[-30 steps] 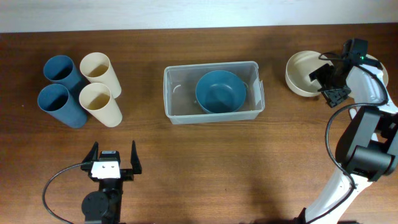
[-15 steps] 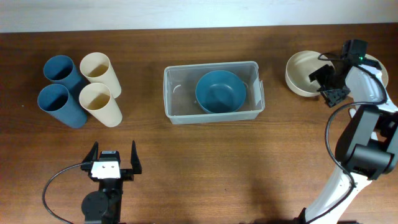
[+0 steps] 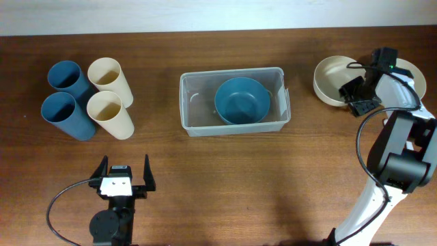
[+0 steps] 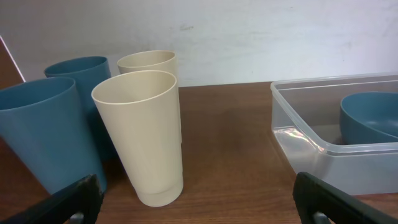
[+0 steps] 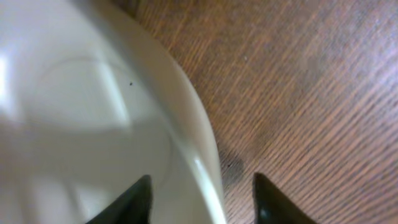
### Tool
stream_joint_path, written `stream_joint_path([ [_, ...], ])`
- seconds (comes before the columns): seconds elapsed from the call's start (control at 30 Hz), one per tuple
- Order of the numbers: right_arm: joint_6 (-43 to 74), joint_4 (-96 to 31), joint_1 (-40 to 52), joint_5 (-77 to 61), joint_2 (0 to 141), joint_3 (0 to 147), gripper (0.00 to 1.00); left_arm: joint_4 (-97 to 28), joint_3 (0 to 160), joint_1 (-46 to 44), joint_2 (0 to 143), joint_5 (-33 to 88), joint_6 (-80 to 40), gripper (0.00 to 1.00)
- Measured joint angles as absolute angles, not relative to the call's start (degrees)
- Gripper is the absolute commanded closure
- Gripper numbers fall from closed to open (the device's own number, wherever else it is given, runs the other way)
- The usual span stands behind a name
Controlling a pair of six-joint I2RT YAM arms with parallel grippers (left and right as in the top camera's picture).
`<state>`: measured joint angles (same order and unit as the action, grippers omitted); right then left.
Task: Pack container
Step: 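Grasp the left cream bowl's rim with the right gripper and lift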
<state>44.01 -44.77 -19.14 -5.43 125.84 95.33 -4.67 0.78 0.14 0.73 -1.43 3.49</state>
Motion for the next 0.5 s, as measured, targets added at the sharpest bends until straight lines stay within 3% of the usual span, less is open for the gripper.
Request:
stream_joint_path([
  [0.1,44.1,-44.8,-19.1,-5.5,125.8,95.3,0.95,-4.7,0.8,0.1,0.7,-1.4,3.5,0.00],
  [0.5,43.5,-49.8,-19.1,-5.8,125.8,97.7,0.96,-4.6,0.8,0.1,0.7,-1.4,3.5,0.00],
])
